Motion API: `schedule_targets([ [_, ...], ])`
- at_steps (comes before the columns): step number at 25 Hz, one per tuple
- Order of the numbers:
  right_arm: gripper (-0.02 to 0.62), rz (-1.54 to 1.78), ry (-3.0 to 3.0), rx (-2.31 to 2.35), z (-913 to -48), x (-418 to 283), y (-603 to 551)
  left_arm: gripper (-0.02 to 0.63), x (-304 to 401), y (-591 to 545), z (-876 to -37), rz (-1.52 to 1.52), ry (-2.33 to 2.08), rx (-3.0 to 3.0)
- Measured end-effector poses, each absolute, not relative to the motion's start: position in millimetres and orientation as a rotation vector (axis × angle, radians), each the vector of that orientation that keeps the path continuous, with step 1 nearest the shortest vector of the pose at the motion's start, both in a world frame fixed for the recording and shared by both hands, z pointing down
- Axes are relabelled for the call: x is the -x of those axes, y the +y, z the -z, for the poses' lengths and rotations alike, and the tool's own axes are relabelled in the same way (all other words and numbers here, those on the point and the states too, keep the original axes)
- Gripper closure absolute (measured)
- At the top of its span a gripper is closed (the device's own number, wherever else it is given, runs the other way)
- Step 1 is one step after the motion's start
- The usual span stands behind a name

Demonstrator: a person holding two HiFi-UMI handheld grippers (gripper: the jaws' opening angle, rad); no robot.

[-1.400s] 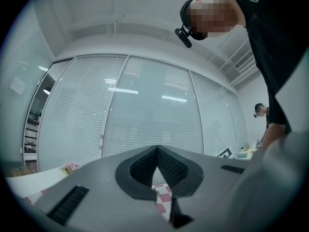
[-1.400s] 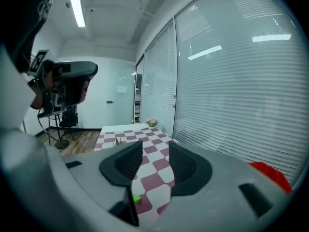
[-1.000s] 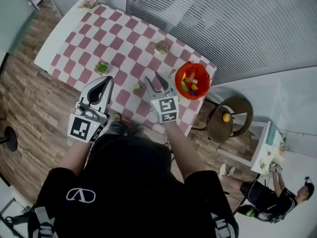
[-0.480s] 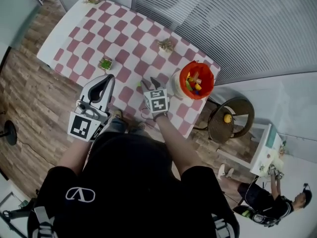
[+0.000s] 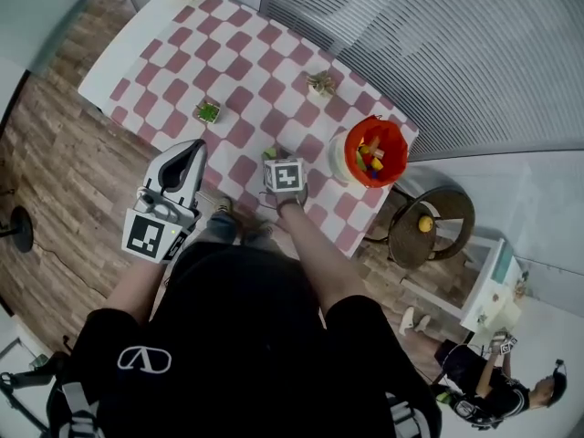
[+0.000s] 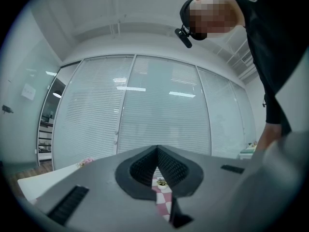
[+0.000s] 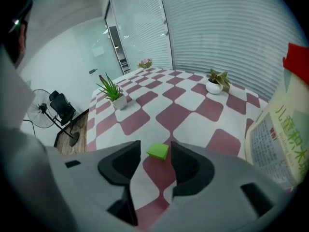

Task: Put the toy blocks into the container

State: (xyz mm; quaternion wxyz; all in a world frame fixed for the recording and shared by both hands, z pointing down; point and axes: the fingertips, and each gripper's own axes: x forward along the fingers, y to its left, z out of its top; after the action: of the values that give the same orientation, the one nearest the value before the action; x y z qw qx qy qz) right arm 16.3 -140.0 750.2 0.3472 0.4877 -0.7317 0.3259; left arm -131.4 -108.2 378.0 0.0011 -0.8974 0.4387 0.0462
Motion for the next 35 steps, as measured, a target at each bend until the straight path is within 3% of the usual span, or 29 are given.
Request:
schedule_targets([
  [21, 0.442, -1.013, -1.794, -1.165, -778.3, -17.3, -136.2, 0.600, 138.3, -105.8, -389.9, -0.111, 1.404, 2.832],
  [35, 0.443, -0.695, -2.110, -1.278, -664.3, -18.9, -164.9, 0.600, 116.0, -111.9, -378.1, -0.163, 1.348, 2.846],
])
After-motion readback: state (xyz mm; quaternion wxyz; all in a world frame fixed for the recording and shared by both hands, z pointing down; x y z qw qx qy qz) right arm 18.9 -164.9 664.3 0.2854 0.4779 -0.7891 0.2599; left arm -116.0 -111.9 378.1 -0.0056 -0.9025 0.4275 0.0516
